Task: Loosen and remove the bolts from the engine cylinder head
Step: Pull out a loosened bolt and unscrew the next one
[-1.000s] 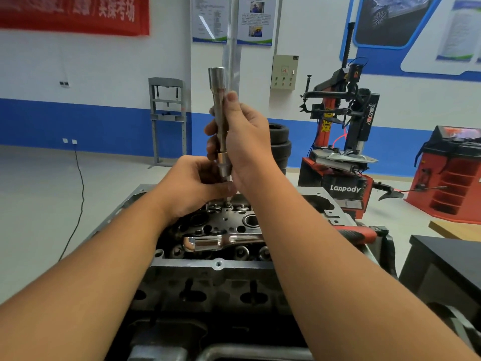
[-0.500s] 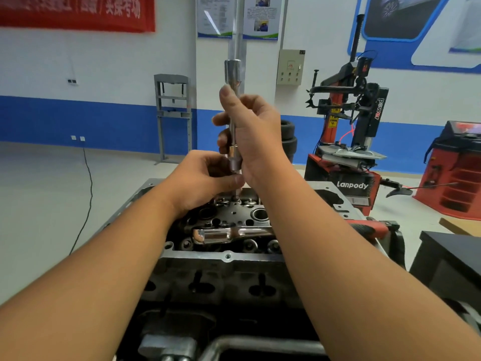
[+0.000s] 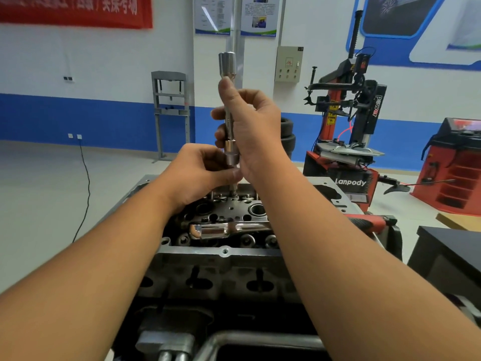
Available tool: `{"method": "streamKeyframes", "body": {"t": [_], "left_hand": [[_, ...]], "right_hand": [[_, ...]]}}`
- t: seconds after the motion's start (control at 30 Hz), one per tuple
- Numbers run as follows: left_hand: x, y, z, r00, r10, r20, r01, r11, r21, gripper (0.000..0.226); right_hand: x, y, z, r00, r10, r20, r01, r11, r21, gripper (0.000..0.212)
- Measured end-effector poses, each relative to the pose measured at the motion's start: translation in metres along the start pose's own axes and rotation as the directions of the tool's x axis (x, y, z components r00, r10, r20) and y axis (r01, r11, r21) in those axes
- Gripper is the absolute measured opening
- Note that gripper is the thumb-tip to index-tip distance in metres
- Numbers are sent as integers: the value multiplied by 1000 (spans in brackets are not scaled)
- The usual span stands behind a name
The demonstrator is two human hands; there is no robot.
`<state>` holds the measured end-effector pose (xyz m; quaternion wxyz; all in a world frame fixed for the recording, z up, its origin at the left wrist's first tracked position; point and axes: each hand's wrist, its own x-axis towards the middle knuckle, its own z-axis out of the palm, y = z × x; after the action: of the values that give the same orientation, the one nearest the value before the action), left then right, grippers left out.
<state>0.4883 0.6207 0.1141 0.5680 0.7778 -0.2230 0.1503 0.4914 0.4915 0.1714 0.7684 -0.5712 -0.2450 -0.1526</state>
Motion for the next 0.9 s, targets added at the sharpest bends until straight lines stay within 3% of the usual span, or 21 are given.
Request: {"method": "streamKeyframes", "body": {"t": [0.1, 0.27, 0.33, 0.4, 0.5, 0.6, 0.7, 0.9], "left_hand": [[-1, 3, 1, 1000, 2, -24, -2, 1000, 26, 32], [-1, 4, 1, 995, -12, 98, 17, 999, -49, 9], [-1, 4, 0, 997, -5, 83, 8, 999, -39, 8], [-1, 3, -1, 999, 6, 39, -4, 1000, -27, 22], [-2, 2, 1, 999, 20, -35, -18, 998, 62, 38], [-1, 3, 0, 1000, -4, 2, 4, 997, 71, 25], [-1, 2, -1, 993, -44, 105, 48, 998, -31, 11], [3, -2, -2, 997, -2, 75, 4, 999, -37, 14]], "right_hand": [[0, 0, 0, 1000, -11, -14, 11, 1000, -1, 29], [1, 0, 4, 1000, -17, 15, 18, 999, -47, 32], [1, -1, 5, 999, 3, 48, -1, 999, -51, 37], [0, -2, 6, 996, 26, 86, -22, 999, -44, 43], [-3, -3, 5, 994, 18, 104, -16, 1000, -18, 33], [-5, -3, 3, 998, -3, 70, 4, 1000, -10, 27], [-3, -3, 4, 999, 14, 41, -14, 1000, 0, 30], [1, -1, 2, 999, 27, 23, -28, 999, 23, 28]]}}
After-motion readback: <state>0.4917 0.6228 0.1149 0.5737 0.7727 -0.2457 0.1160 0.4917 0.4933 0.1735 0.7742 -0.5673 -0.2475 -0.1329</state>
